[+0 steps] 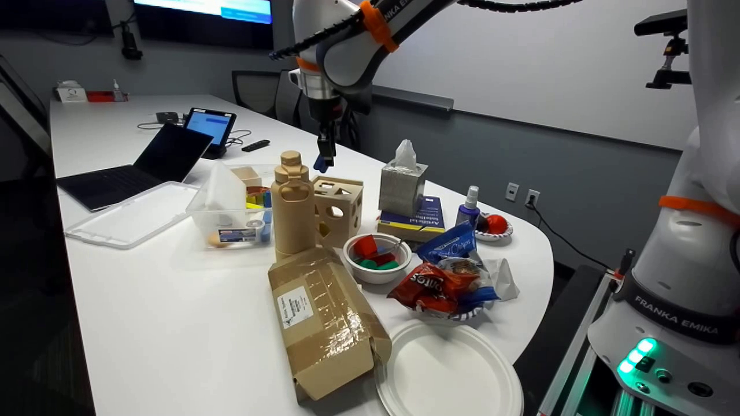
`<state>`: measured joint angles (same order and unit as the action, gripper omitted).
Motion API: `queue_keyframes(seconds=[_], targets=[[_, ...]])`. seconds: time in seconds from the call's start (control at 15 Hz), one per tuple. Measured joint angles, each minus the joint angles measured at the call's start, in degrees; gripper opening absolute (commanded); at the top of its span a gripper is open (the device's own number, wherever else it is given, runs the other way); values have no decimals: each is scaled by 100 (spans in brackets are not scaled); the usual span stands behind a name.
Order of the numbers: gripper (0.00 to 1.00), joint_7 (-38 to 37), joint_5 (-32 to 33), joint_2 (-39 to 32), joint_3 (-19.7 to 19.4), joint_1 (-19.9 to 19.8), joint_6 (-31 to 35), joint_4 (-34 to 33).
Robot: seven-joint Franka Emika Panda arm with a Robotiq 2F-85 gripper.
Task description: Take the blue block out of the white bowl and put it in the shape box
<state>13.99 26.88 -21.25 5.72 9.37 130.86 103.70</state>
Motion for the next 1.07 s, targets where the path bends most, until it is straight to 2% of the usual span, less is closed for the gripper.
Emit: queue_keyframes(seconds=[0.27, 0.6, 1.07], targets=[[16, 172, 142, -2, -7, 50, -130, -140], [16, 554, 142, -90, 14, 77, -652, -354], [16, 737, 142, -610, 11, 90, -1124, -896]])
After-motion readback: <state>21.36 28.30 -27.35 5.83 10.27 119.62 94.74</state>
